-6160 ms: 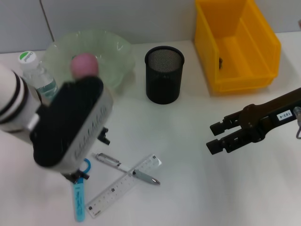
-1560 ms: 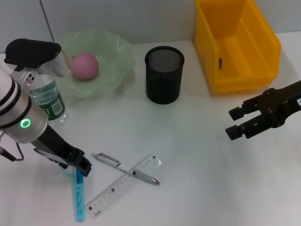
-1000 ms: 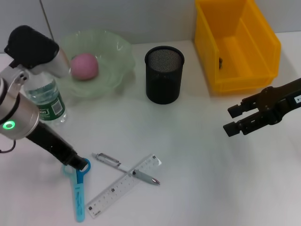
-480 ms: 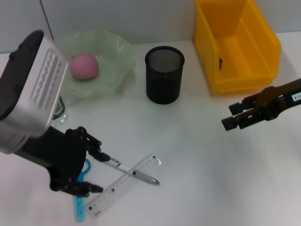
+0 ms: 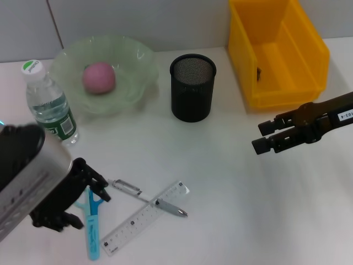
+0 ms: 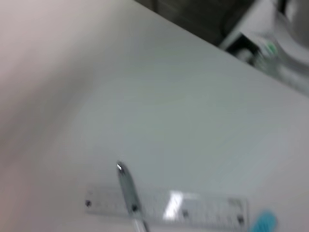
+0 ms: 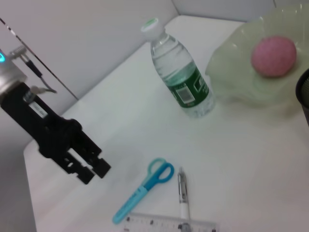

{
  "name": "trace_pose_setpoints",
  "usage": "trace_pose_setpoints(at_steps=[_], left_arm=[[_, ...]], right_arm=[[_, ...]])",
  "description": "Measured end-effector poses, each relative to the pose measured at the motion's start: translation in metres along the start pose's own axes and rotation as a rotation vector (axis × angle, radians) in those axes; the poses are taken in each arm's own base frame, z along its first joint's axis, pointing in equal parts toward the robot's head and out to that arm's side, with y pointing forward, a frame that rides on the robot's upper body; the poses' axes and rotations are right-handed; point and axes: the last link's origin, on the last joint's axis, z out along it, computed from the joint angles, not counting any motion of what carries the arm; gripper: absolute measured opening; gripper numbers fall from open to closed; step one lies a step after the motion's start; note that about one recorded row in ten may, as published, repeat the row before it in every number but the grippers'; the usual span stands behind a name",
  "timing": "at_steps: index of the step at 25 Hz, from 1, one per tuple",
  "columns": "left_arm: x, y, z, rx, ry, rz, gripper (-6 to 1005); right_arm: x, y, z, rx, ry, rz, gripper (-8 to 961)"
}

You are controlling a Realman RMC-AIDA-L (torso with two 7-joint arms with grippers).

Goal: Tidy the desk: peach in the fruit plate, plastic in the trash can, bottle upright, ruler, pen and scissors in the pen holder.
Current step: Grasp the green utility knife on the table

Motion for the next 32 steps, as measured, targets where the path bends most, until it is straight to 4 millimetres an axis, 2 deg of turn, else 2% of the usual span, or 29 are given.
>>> trace_pose_setpoints(at_steps=[1, 6, 12, 21, 32], left_arm=[[-0.004, 0.0, 0.003, -0.021, -0.035, 0.086, 585], [-0.009, -0.003, 0.01, -0.055, -0.093, 0.224, 585], [-0.018, -0.005, 0.031, -0.139, -0.199, 0.364, 574], [-0.016, -0.012, 0.048, -0.213, -0.194, 0.414, 570], [-0.007, -0.016, 0.055, -0.239, -0.17, 0.46, 540]], right_arm=[[0.0, 0.0, 0.0, -0.008, -0.019, 0.01, 830], [0.002, 0.001, 0.001, -0.036, -0.04, 0.032, 829], [0.001, 0.001, 0.005, -0.061, -0.02, 0.053, 830], [0.004, 0.003, 0.01, -0.074, 0.036, 0.057, 829], [0.006, 0.001, 0.008, -0.06, 0.034, 0.057, 830]])
